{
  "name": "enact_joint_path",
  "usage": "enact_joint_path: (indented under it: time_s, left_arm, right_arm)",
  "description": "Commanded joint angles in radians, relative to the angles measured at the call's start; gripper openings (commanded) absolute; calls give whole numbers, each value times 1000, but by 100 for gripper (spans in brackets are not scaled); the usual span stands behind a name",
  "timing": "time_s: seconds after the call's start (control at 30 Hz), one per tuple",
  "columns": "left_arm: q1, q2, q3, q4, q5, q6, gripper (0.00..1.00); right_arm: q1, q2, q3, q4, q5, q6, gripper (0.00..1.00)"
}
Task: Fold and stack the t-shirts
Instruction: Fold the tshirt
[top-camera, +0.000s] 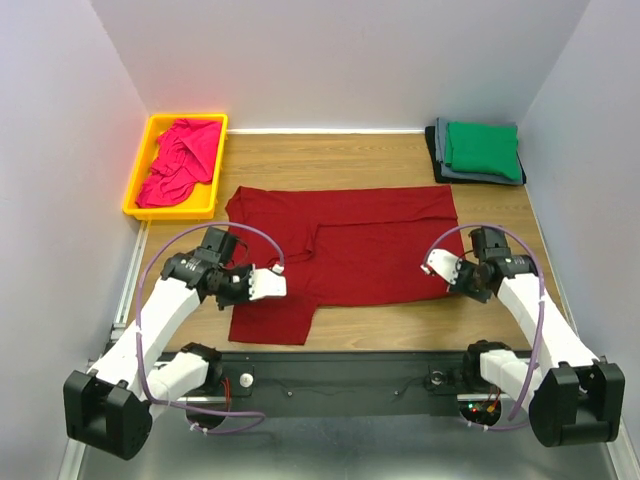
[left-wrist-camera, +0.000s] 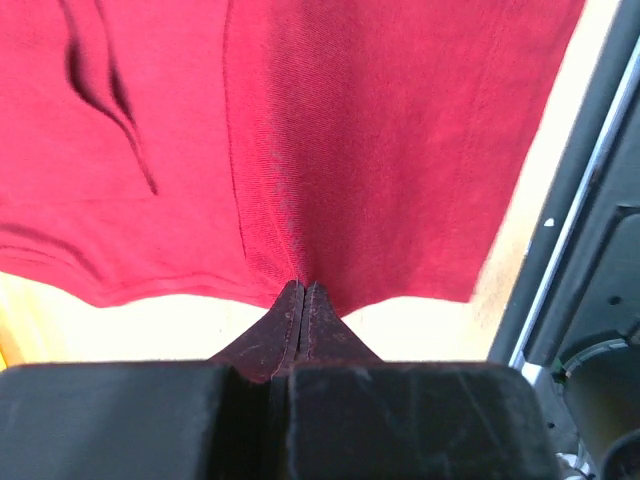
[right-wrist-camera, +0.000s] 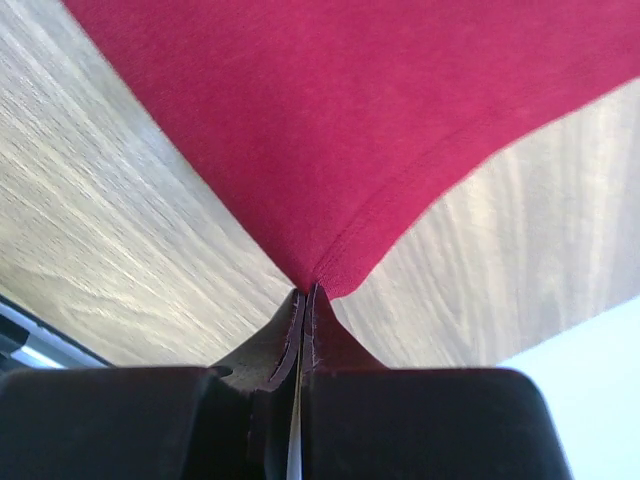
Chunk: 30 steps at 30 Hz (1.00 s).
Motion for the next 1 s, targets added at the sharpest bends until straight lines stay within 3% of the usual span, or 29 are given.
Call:
enact_joint_path:
  time_s: [0.0, 0.3, 0.97]
  left_arm:
    - [51, 10, 96, -109, 56, 28, 0]
    - [242, 241, 345, -143, 160, 134, 0]
    - [301, 799, 811, -127, 259, 105, 0]
  right_arm:
    - [0, 17, 108, -64, -15, -13, 1]
    - [-24, 236, 324, -64, -62, -45, 1]
    - [-72, 817, 795, -31, -101, -108, 1]
